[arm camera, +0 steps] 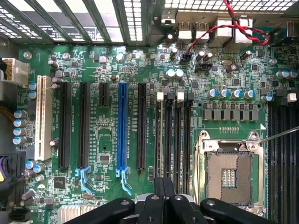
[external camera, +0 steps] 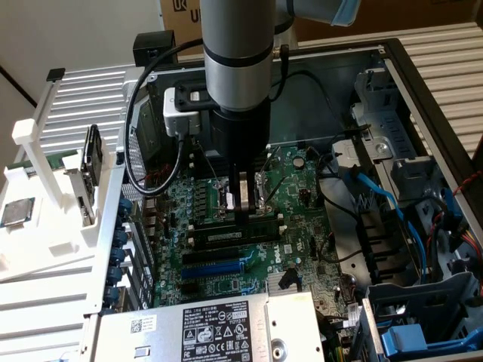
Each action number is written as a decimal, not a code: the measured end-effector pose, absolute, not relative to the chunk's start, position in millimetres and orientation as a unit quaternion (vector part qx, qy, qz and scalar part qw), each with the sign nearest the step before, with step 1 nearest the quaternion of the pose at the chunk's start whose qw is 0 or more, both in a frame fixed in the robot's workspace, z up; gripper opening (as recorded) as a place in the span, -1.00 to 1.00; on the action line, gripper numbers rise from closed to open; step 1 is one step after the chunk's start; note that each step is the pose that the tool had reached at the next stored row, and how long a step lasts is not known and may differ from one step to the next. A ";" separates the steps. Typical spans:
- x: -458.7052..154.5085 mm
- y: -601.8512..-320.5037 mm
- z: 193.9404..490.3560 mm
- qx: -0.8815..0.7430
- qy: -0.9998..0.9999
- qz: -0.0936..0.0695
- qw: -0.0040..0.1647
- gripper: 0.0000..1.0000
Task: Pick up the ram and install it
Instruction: 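Press down the ram until it locks into place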
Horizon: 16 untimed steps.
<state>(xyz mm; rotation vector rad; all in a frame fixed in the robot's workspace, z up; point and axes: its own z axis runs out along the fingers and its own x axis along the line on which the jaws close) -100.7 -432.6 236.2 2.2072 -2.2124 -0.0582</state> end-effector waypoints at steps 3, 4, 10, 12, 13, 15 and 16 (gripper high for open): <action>-100.7 -431.1 236.0 0.707 -0.707 -0.018 0.009 -0.80; -100.7 -431.1 236.0 0.708 -0.706 -0.017 0.010 -0.80; -100.7 -431.1 235.5 0.711 -0.703 -0.017 0.010 -0.80; -100.7 -431.2 235.1 0.712 -0.702 -0.017 0.010 -0.80; -100.7 -431.2 234.8 0.712 -0.702 -0.017 0.010 -0.80; -100.7 -431.2 233.9 0.712 -0.702 -0.017 0.010 -0.80; -100.7 -431.2 233.3 0.713 -0.701 -0.017 0.010 -0.80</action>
